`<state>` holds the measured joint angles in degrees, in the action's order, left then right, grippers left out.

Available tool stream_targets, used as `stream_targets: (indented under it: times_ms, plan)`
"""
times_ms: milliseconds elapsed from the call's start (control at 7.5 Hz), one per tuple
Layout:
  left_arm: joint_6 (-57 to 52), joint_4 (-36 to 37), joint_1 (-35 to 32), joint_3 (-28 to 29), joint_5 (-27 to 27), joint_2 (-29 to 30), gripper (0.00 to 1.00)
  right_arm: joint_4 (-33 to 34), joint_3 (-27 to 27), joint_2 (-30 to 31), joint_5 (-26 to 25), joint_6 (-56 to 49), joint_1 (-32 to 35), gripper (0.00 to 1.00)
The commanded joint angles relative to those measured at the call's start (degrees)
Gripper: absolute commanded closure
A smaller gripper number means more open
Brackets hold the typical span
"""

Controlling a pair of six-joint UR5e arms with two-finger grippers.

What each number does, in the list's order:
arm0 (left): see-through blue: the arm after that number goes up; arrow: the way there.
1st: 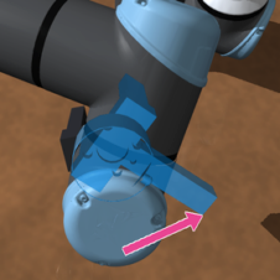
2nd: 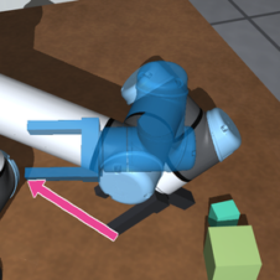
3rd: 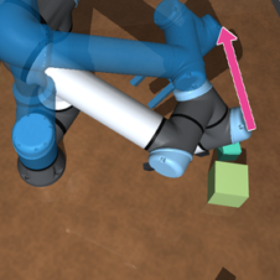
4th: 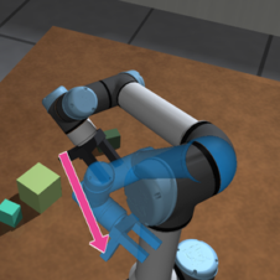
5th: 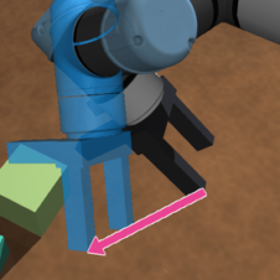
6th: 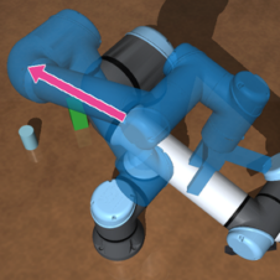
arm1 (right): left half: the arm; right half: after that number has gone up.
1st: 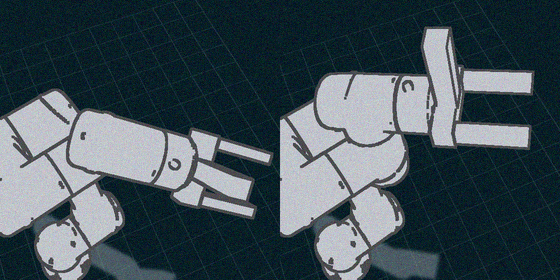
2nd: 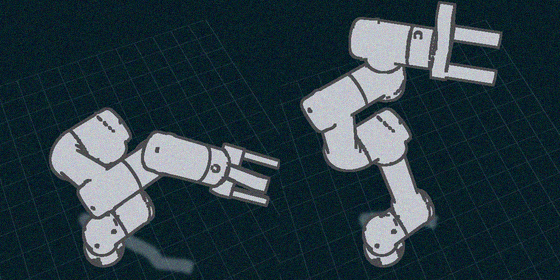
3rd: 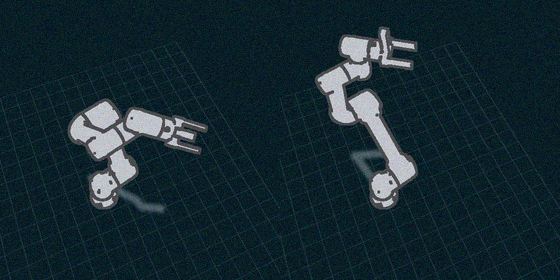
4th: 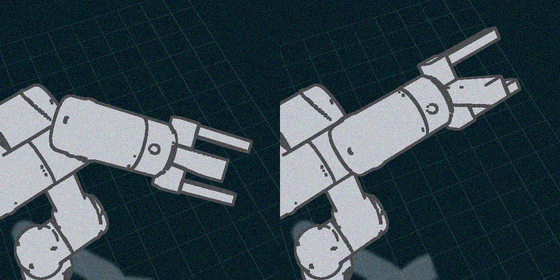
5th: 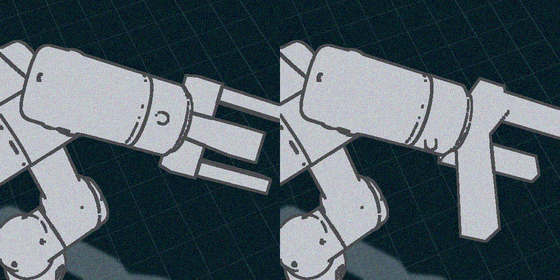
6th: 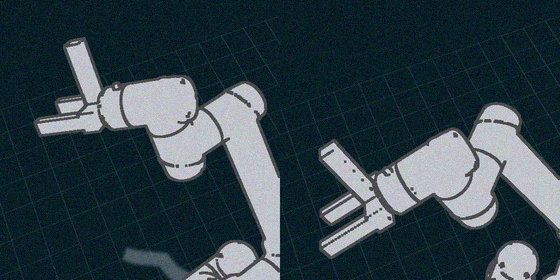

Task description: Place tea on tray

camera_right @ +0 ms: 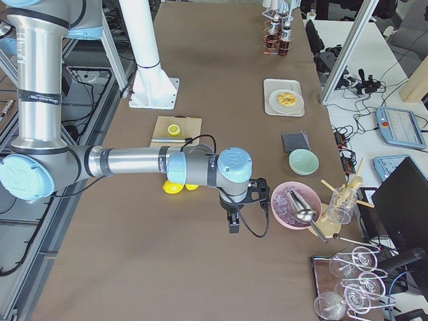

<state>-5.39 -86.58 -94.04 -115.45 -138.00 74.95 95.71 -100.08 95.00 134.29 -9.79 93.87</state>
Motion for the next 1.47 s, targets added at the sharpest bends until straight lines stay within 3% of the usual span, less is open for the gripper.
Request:
stream_targets:
  times_ms: [0,533,800,1067,1333]
  plan:
    - [0.29,-2.44,0.09,0.13,-0.25,-1.38,0.03,0.00,-0.03,-0.17,0.01,0.03,0.00,0.00]
    - [2.39,-2.01,0.35,0.31,-0.51,-0.16,0.02,-0.09,-0.03,-0.17,0.10,-0.05,0.00,0.00]
    - [4.25,-7.60,0.53,-0.22,-2.71,-1.12,0.03,0.00,-0.03,-0.17,0.97,-0.05,0.00,0.00]
    - [4.77,-7.99,0.62,-0.13,-2.71,-1.39,0.03,0.00,-0.90,0.36,1.41,-0.49,0.00,0.00]
    - [9.04,-7.99,3.06,0.57,-2.80,3.76,0.03,-0.09,-1.78,1.50,2.74,-0.67,0.00,0.00]
